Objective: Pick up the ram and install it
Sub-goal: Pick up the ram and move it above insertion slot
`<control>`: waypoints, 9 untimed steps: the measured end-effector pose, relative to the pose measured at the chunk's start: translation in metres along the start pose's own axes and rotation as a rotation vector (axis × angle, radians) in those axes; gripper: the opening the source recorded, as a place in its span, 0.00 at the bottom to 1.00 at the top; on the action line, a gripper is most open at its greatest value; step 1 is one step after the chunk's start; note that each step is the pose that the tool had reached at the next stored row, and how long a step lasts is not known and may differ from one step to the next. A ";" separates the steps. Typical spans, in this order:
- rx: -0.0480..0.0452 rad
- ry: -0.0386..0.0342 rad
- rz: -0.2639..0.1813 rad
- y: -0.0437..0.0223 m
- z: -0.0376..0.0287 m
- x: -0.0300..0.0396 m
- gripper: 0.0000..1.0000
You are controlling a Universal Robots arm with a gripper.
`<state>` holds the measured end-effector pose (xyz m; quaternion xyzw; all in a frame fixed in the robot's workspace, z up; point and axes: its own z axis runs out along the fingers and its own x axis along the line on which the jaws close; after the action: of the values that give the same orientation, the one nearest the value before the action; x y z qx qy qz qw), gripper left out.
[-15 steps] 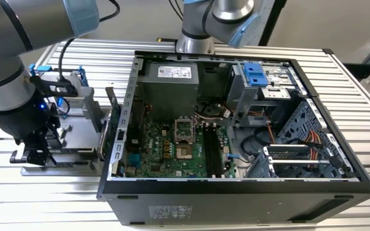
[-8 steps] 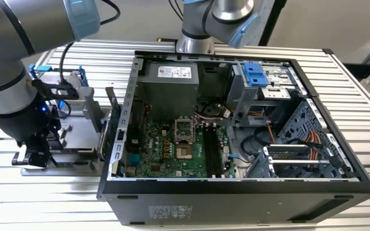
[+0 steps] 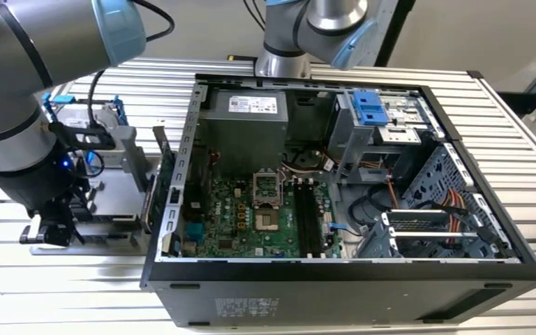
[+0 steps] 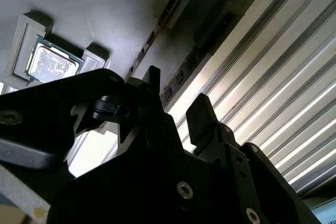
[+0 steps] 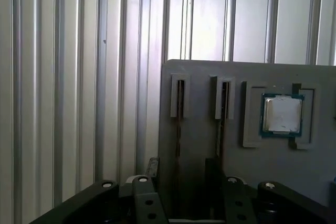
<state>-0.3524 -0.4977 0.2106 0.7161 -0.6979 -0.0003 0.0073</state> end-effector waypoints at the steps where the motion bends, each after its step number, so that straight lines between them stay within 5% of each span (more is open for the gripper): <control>1: 0.0000 0.0000 0.000 0.0000 0.0011 0.0001 1.00; 9: -0.0002 0.0003 0.000 0.0006 0.0073 0.0003 1.00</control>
<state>-0.3530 -0.4981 0.2032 0.7161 -0.6979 -0.0002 0.0074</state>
